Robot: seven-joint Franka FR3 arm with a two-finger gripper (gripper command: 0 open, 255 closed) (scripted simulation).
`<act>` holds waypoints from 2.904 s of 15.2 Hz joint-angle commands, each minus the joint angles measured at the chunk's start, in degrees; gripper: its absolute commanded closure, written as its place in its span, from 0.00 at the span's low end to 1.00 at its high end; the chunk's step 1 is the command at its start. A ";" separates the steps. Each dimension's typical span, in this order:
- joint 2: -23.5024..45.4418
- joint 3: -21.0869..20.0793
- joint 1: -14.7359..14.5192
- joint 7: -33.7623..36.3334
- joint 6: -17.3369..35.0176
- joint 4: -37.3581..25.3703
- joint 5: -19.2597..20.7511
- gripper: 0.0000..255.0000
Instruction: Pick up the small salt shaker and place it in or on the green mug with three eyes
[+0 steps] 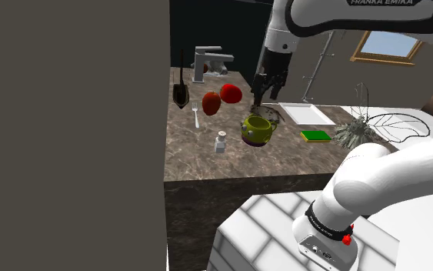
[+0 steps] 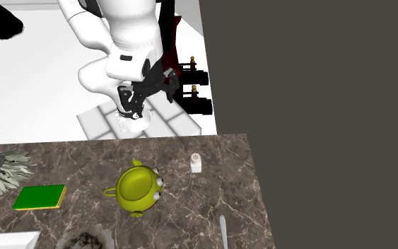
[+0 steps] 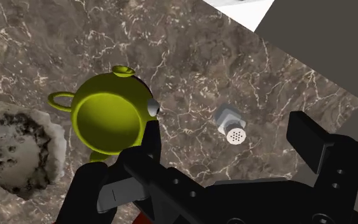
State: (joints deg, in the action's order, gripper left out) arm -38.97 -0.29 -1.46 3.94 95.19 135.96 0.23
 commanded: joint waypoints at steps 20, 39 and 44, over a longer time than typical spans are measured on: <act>27.79 -3.95 -1.32 6.44 31.66 3.16 -2.12 0.00; 28.47 -3.98 -1.32 6.47 32.98 3.80 -2.10 1.00; 26.35 -3.90 -1.32 6.43 28.82 1.77 -2.17 1.00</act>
State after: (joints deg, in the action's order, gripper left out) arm -12.24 -4.14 -2.73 10.28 124.97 138.27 -1.92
